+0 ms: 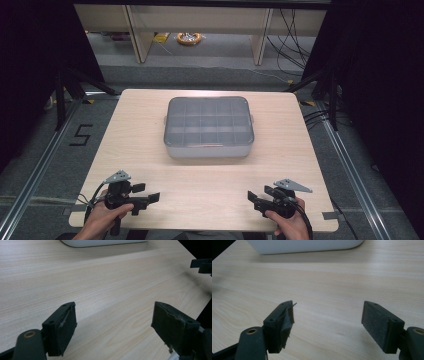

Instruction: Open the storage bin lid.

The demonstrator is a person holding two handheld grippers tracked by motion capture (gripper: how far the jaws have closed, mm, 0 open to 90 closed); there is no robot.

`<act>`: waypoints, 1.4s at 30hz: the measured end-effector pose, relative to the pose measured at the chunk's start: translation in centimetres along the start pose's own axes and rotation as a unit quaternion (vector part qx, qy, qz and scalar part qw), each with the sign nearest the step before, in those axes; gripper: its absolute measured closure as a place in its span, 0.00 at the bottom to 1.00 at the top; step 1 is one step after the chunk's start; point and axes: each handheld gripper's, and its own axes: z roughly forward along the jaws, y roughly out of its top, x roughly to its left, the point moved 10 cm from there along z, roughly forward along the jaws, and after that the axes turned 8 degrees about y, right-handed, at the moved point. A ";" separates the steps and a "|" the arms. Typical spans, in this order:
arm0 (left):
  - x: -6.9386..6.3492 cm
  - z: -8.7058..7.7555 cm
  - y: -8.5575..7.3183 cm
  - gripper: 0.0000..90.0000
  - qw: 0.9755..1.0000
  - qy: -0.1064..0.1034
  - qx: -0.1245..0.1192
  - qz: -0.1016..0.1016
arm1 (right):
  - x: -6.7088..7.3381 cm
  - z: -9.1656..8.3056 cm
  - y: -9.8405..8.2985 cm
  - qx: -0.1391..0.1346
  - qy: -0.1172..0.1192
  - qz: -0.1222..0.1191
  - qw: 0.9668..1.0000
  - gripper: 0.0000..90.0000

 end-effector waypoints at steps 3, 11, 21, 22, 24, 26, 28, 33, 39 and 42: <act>0.1 0.0 0.2 0.22 1.000 0.003 -0.002 0.002 | -0.2 0.1 0.2 -0.001 -0.006 -0.003 1.000 0.30; 0.1 0.0 1.0 0.22 1.000 0.005 -0.009 0.005 | -0.4 0.0 1.0 -0.012 -0.004 0.008 1.000 0.30; -0.4 0.2 2.1 0.22 1.000 0.003 -0.012 0.015 | -1.0 0.1 2.2 -0.017 -0.005 0.008 1.000 0.30; -0.4 0.1 2.4 0.22 1.000 0.004 -0.017 0.011 | -1.1 0.1 2.3 -0.016 -0.005 0.010 1.000 0.30; -0.4 0.0 2.8 0.22 1.000 0.001 -0.017 0.015 | -0.8 0.2 2.5 -0.018 -0.003 0.040 0.999 0.30; -0.4 0.0 3.1 0.22 1.000 0.003 -0.020 0.014 | -1.2 0.2 2.9 -0.020 -0.001 0.018 1.000 0.30; -0.5 0.1 3.6 0.22 1.000 -0.007 -0.021 0.002 | -1.4 0.1 3.7 -0.025 0.004 0.026 0.999 0.30; -0.3 0.4 4.3 0.22 1.000 -0.003 -0.023 0.002 | -1.7 0.0 4.8 -0.037 0.009 0.038 0.999 0.30; -0.5 0.7 5.7 0.23 1.000 -0.002 -0.029 0.008 | -1.9 0.1 6.2 -0.044 0.015 0.073 0.996 0.30; -0.7 0.8 6.5 0.23 0.999 -0.006 -0.032 0.011 | -2.3 0.2 7.0 -0.046 0.020 0.054 0.997 0.30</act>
